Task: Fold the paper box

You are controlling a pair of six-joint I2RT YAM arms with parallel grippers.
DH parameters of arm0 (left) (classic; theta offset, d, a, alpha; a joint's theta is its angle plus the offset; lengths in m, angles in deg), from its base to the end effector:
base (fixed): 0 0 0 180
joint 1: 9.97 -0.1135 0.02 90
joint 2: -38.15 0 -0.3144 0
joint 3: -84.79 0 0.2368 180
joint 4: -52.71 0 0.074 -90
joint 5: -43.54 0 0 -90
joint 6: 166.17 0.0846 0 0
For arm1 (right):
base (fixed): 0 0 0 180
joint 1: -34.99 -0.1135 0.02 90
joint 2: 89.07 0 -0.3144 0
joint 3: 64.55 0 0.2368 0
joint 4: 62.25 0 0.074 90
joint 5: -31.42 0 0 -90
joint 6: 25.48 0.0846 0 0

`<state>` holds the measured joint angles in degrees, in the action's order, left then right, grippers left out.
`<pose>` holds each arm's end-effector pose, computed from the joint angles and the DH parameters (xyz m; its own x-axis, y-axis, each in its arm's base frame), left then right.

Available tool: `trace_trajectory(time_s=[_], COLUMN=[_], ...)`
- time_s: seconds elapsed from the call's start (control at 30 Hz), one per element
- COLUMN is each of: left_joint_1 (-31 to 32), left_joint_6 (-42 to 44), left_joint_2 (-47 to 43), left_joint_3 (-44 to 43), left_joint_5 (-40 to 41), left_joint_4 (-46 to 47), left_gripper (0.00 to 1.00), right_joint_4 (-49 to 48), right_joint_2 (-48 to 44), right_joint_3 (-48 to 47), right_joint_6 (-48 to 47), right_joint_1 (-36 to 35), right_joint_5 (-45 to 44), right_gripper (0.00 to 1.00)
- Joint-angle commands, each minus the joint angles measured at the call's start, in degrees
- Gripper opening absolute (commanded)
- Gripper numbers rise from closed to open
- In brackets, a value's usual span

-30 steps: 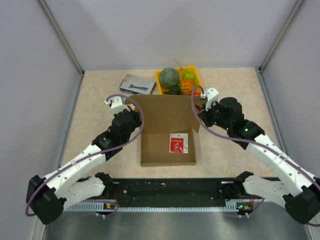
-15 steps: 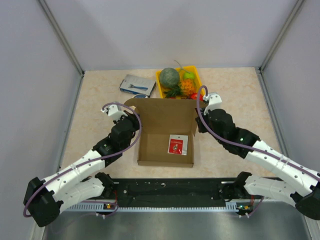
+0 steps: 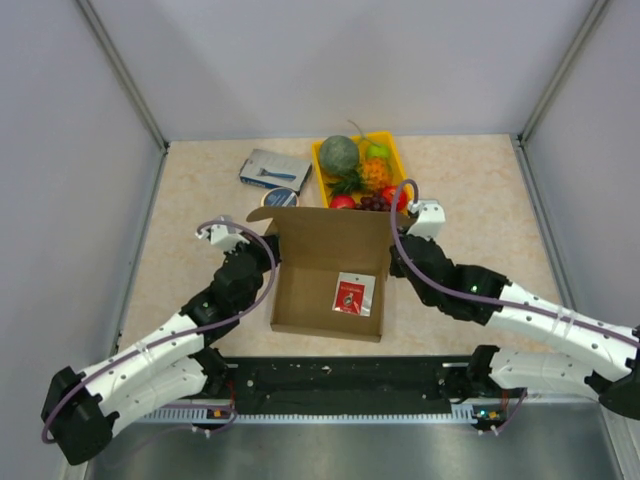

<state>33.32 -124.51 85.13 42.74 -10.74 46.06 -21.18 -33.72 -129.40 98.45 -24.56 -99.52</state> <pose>0.1658 -0.0883 0.2944 -0.2020 -0.6430 -0.7387 -0.0158 0.7563 -0.6540 0.1452 0.1377 0.3390 -0.4257 0.1079 -0.8984 -0.1575 0.9689 0.1909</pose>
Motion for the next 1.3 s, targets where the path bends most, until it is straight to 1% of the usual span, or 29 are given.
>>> trace_trajectory(time_s=[0.0, 0.07, 0.13, 0.17, 0.23, 0.33, 0.5, 0.6, 0.8, 0.9, 1.0, 1.03, 1.1, 1.13, 1.2, 1.23, 1.27], left_joint_1=[0.48, 0.66, 0.66, 0.57, 0.57, 0.66, 0.75, 0.75, 0.75, 0.92, 1.1, 1.27, 1.36, 1.36, 1.36, 1.36, 1.45], left_joint_6=[-0.44, -0.62, -0.71, -1.05, -1.06, -0.88, 0.78, 0.79, -0.35, -0.09, 0.08, 0.08, 0.52, 0.61, 1.14, 1.23, 1.4], left_joint_2=[-0.84, -1.45, -2.07, -2.16, -2.51, -2.95, -4.0, -4.97, -6.2, -7.43, -9.53, -10.76, -12.52, -12.96, -14.37, -14.9, -15.08], left_joint_3=[3.29, 4.08, 4.87, 5.05, 5.75, 6.45, 8.12, 10.06, 12.34, 13.4, 15.59, 16.56, 17.87, 18.32, 19.2, 19.46, 19.81], left_joint_5=[-2.32, -2.68, -2.85, -2.94, -3.12, -3.38, -5.57, -6.46, -7.07, -7.6, -7.69, -7.69, -7.69, -7.6, -6.9, -6.64, -6.46], left_joint_4=[-5.48, -5.48, -5.48, -5.48, -5.13, -4.52, -1.37, 0.14, 0.06, -0.04, 0.32, 0.32, 0.23, 0.14, -0.38, -0.39, -0.3], left_gripper=[0.0, 0.0, 0.0, 0.0, 0.0, 0.0, 0.0, 0.0, 0.0, 0.0, 0.0, 0.0, 0.0, 0.0, 0.0, 0.0, 0.0], right_joint_4=[8.13, 12.69, 14.82, 15.26, 15.62, 15.71, 15.53, 14.39, 12.98, 12.37, 11.84, 11.75, 11.93, 11.93, 12.45, 12.63, 12.63], right_joint_2=[3.88, 6.52, 7.66, 8.27, 8.98, 9.86, 7.58, 6.61, 3.01, 1.34, 0.64, 0.55, -0.24, -0.94, -3.74, -4.54, -5.51], right_joint_3=[-6.94, -9.85, -11.26, -11.35, -10.92, -8.73, -3.8, -1.34, 2.27, 3.76, 4.03, 3.86, 3.68, 3.42, 3.33, 3.33, 3.24], right_joint_6=[8.95, 13.34, 18.24, 18.88, 19.59, 20.03, 22.14, 20.65, 20.38, 19.59, 18.19, 17.58, 16.78, 16.26, 15.9, 14.33, 12.93], right_joint_1=[-1.71, -2.23, -2.85, -3.72, -5.39, -7.16, -11.1, -13.3, -14.63, -17.0, -18.84, -19.02, -19.64, -19.73, -20.6, -20.69, -20.78], right_joint_5=[-4.75, -6.24, -8.08, -8.62, -11.5, -12.66, -15.29, -17.05, -15.83, -15.83, -14.52, -13.9, -11.45, -10.39, -8.02, -6.53, -5.12], right_gripper=[0.0, 0.0, 0.0, 0.0, 0.0, 0.0, 0.0, 0.0, 0.0, 0.03, 0.09, 0.16, 0.23, 0.32, 0.43, 0.52, 0.54])
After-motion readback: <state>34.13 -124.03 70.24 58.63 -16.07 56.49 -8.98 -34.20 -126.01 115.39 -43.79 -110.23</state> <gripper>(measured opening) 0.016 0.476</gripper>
